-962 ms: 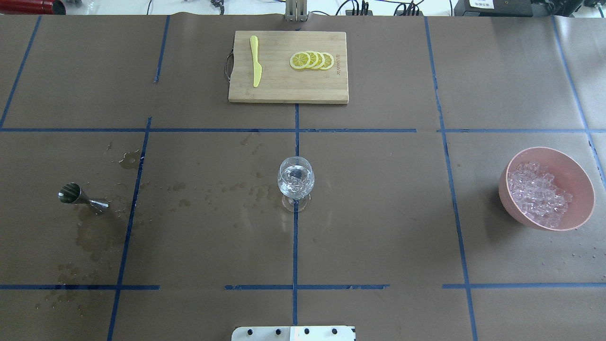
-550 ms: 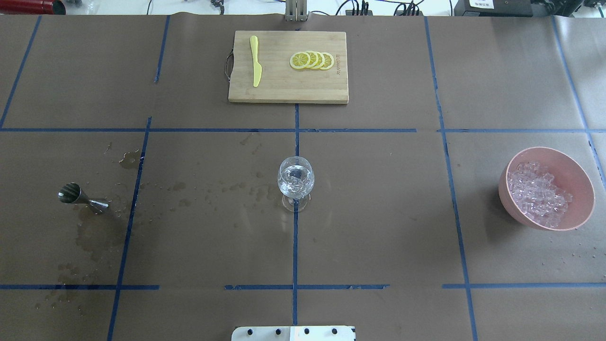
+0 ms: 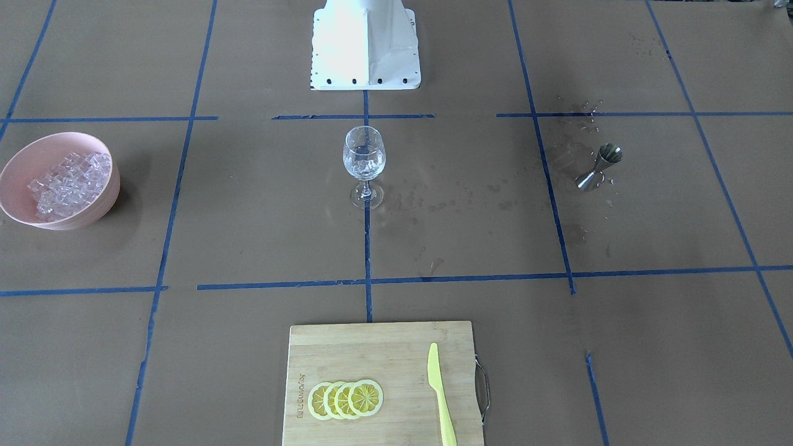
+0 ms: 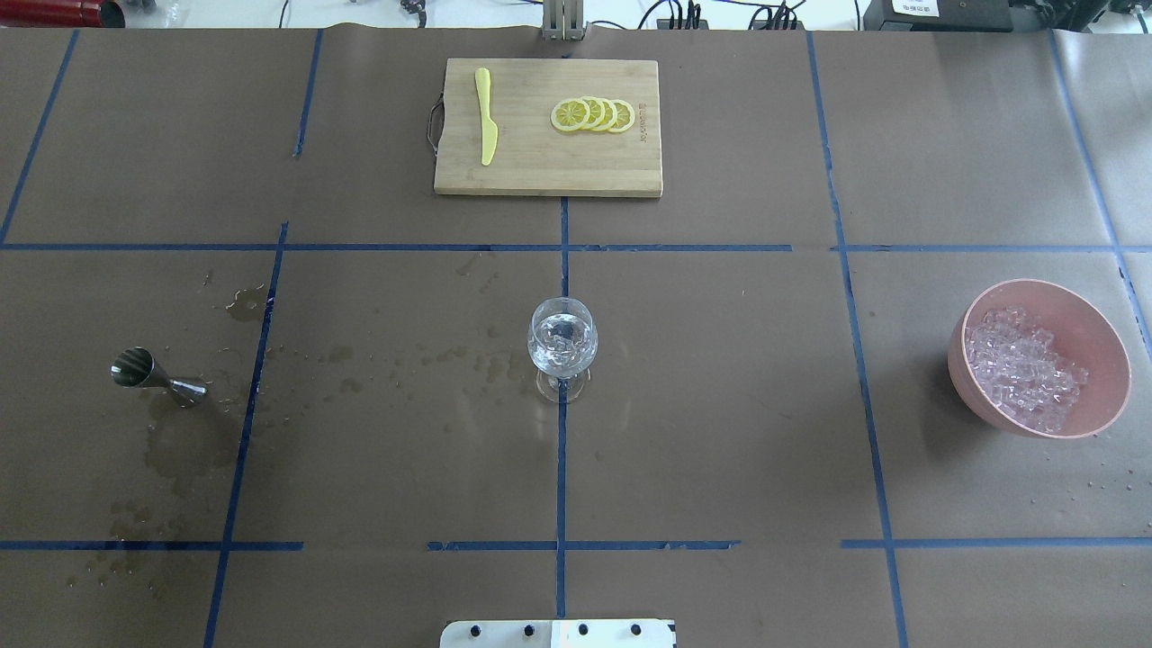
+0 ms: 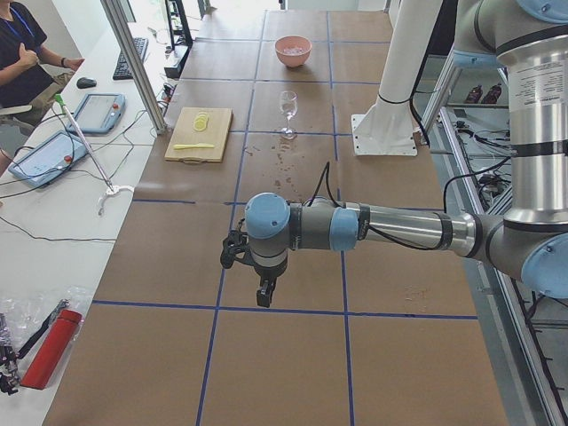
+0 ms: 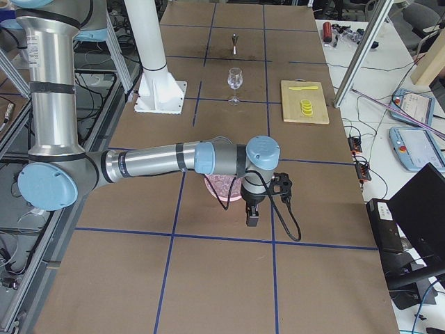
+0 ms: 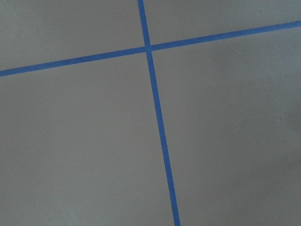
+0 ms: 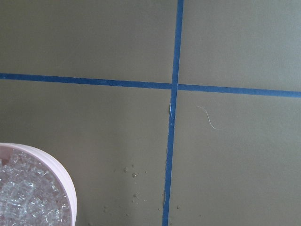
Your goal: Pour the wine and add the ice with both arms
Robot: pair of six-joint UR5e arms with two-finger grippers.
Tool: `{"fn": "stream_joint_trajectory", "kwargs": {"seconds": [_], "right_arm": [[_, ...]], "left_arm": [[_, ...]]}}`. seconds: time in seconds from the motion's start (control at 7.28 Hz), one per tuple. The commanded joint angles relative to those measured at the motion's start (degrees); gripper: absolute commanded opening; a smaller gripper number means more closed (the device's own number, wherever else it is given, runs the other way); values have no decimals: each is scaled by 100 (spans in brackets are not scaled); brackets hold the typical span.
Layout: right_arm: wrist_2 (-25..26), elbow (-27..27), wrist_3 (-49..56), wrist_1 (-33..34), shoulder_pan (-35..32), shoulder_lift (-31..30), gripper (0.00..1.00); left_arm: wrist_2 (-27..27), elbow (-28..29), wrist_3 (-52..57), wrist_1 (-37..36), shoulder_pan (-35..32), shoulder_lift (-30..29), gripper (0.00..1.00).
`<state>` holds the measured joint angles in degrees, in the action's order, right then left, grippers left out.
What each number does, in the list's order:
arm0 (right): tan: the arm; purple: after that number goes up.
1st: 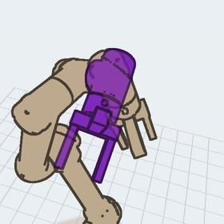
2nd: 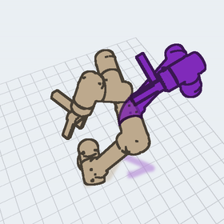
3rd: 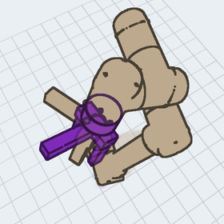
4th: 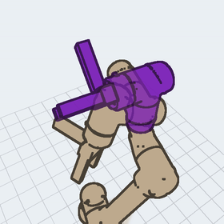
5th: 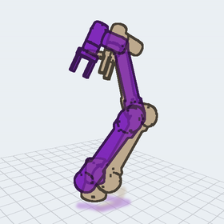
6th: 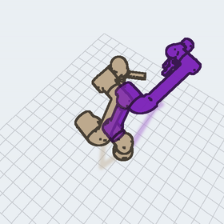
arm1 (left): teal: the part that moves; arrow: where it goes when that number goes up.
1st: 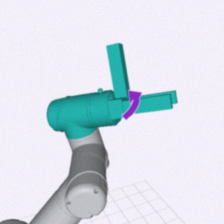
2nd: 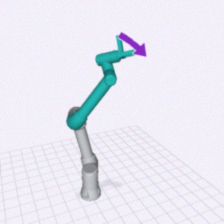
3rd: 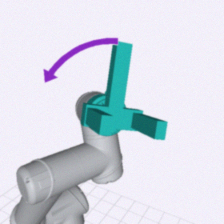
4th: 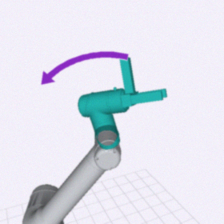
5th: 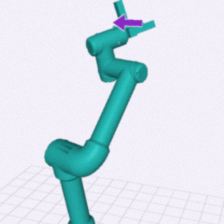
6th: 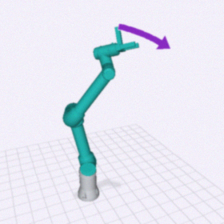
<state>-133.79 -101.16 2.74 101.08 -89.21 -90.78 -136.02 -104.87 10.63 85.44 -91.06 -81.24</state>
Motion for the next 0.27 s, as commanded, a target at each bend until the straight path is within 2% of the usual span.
{"fn": "stream_joint_trajectory", "kwargs": {"seconds": [0.0,0.14], "right_arm": [[-148,34,7,-45,1,-19,100],[-130,35,-2,-53,1,-18,100]], "left_arm": [[-4,62,1,51,0,-137,100],[-4,-7,1,26,-8,-251,100]]}}
